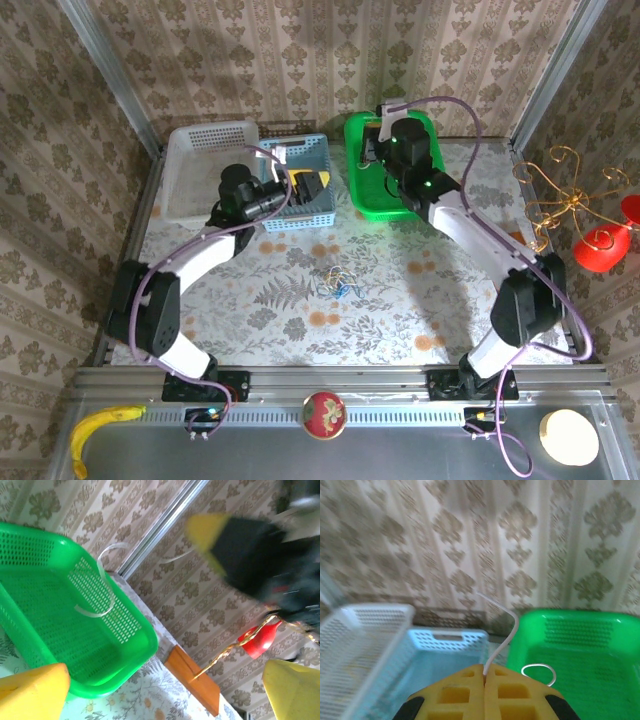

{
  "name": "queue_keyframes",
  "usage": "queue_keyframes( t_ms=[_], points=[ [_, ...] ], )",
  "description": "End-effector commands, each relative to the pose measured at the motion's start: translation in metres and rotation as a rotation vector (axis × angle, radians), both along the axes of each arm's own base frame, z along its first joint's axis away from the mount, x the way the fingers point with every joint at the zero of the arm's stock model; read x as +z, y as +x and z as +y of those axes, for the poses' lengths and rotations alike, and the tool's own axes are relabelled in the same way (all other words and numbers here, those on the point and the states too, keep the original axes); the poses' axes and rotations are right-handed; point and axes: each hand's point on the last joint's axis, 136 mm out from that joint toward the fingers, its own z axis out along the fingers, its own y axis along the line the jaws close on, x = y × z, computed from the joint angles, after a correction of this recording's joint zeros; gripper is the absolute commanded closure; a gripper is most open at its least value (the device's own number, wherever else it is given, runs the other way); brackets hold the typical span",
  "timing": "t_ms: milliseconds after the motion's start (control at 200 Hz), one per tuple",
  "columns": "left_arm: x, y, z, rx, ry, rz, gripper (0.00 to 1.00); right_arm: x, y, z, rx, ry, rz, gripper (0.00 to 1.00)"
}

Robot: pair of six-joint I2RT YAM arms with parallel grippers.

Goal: Untangle the cables

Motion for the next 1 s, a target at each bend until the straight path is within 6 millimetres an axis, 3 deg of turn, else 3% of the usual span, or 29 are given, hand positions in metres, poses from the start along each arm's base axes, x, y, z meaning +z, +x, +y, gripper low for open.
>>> queue_keyframes(
  t_ms=[0,185,205,335,370,450,515,725,825,995],
  points=[
    [0.005,0.002,0.015,0.104,0.013,0.090,0.00,-0.015,0.019,-0.022,-0.129,-0.118,0.038,1.00],
    [0.033,-0.010,0.030,0.189,0.024,0.120,0.00,-0.055,0.044,-0.035,-0.213,-0.202,0.139,1.00],
    [0.038,-0.019,0.022,0.170,0.027,0.117,0.00,-0.060,0.047,-0.036,-0.219,-0.210,0.149,1.00],
    [0.063,-0.033,0.022,0.203,0.037,0.117,0.00,-0.083,0.062,-0.047,-0.271,-0.256,0.207,0.97],
    [0.069,-0.036,0.021,0.209,0.036,0.115,0.00,-0.089,0.065,-0.050,-0.282,-0.264,0.222,0.89],
    [0.082,-0.044,0.021,0.235,0.031,0.121,0.00,-0.100,0.070,-0.051,-0.280,-0.279,0.264,0.52],
    [0.093,-0.050,0.021,0.255,0.026,0.120,0.00,-0.101,0.067,-0.045,-0.240,-0.261,0.291,0.40],
    [0.120,-0.061,0.037,0.412,0.002,0.164,0.00,-0.076,0.025,-0.013,-0.093,-0.118,0.304,0.38],
    [0.130,-0.067,0.042,0.460,-0.014,0.198,0.00,-0.067,-0.011,0.002,-0.021,-0.021,0.328,0.38],
    [0.149,-0.078,0.035,0.478,-0.051,0.215,0.00,-0.088,-0.071,0.020,0.084,0.102,0.419,0.39]
  ],
)
